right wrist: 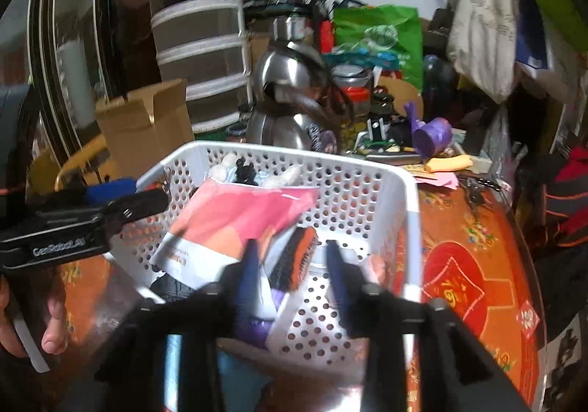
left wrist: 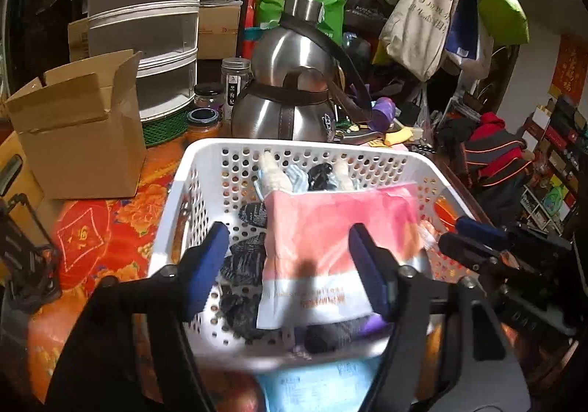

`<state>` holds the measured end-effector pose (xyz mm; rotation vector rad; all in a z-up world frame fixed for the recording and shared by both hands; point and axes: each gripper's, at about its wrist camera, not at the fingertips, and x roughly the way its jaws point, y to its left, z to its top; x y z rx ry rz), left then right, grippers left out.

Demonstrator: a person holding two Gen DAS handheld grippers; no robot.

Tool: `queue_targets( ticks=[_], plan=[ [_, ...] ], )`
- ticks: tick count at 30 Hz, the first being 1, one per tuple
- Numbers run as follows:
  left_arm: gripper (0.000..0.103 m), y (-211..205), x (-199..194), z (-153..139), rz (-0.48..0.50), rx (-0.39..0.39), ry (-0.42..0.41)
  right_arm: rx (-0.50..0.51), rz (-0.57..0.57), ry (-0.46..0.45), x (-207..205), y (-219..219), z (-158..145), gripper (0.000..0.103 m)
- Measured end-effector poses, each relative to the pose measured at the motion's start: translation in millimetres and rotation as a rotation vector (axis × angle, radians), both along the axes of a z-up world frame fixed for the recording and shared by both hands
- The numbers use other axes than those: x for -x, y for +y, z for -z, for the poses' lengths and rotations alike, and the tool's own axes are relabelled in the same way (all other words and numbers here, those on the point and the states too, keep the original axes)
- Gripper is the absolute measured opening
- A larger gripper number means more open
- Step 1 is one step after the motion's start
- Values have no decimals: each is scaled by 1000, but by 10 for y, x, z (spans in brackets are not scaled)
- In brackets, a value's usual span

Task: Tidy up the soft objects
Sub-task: 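Lift the pink bag with both tools, lower it into the basket, release, then grasp the blue wipes pack with both tools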

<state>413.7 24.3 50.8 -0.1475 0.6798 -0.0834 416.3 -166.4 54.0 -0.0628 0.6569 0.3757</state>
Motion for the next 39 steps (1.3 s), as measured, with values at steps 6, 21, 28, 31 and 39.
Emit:
queue_targets(
  ticks=[6,21,28,31,39],
  plan=[
    [76,-29,460,16,47,-9,-33,-12,28,-53,450,-94,-26,70],
    [78,90,1568,535,16,-7,45,-12,19,-7,1315,-48,308,82],
    [78,134,1481,867,33,25,132,-57,-28,212,1089,73,843,82],
    [78,102,1406,1022,53,48,177,-61,-37,234,1068,104,953,82],
    [78,-59,1299,1203,101,41,224,-58,-61,273,1007,154,1093,63]
  ],
)
